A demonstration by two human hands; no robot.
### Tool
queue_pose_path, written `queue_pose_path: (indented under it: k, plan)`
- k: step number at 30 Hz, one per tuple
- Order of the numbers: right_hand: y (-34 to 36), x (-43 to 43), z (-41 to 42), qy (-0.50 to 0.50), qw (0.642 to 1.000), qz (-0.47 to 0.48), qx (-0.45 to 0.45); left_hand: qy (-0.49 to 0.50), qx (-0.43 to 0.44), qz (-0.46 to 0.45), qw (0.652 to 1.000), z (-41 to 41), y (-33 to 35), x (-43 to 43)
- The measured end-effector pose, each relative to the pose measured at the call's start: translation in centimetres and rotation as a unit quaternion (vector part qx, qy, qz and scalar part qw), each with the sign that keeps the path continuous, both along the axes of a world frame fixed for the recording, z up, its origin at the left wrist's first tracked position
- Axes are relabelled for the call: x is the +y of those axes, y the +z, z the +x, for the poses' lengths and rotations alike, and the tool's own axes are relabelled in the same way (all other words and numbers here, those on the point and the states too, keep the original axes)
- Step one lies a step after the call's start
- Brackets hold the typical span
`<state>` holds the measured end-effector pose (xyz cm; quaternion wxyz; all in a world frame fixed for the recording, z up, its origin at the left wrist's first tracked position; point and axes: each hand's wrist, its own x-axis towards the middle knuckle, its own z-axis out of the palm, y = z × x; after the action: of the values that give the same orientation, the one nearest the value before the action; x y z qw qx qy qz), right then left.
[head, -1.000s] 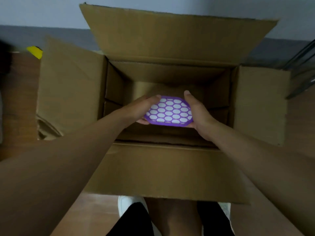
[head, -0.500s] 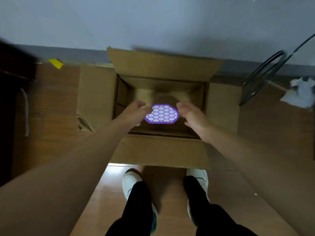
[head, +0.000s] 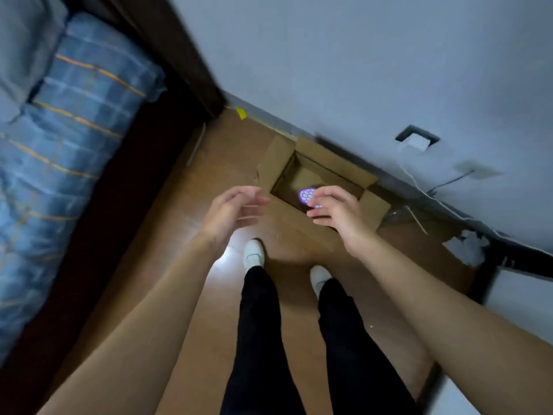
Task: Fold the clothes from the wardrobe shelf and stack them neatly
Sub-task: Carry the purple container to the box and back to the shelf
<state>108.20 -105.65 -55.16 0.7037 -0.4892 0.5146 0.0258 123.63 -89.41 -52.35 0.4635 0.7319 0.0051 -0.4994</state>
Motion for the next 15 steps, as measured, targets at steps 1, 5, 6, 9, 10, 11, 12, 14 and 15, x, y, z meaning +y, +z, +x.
queue_pose_path:
  k: [1,5,6,9,10,11,12,14,15]
  plan:
    - [1.4,1.1,-0.5,0.033,0.999,0.003,0.003,0.031,-0.007,-0.002,1.0,-0.8,2.0,2.0]
    - [5.7,5.5,-2.9,0.147,0.988,-0.006,0.038,0.168,-0.029,-0.006,0.985,-6.0,8.2,10.4]
    - [6.7,6.8,-3.6,0.179,0.983,-0.01,0.048,0.203,-0.028,-0.001,0.979,-7.8,9.4,12.7]
    - [9.5,10.8,-5.0,0.287,0.956,-0.024,0.06,0.305,-0.013,0.017,0.952,-14.7,11.6,19.5]
    - [10.5,12.3,-5.1,0.32,0.946,-0.027,0.054,0.335,-0.005,0.024,0.942,-17.3,11.9,21.7]
    - [11.4,14.0,-5.1,0.353,0.934,-0.029,0.041,0.369,0.004,0.028,0.929,-19.8,12.0,23.8]
    - [12.3,15.8,-5.0,0.385,0.922,-0.03,0.024,0.401,0.014,0.031,0.916,-22.3,11.9,25.8]
    - [14.1,19.7,-4.8,0.446,0.894,-0.031,-0.014,0.46,0.029,0.039,0.886,-27.1,11.2,29.3]
    - [14.9,21.8,-4.7,0.477,0.878,-0.032,-0.031,0.49,0.036,0.043,0.87,-29.5,10.8,31.0]
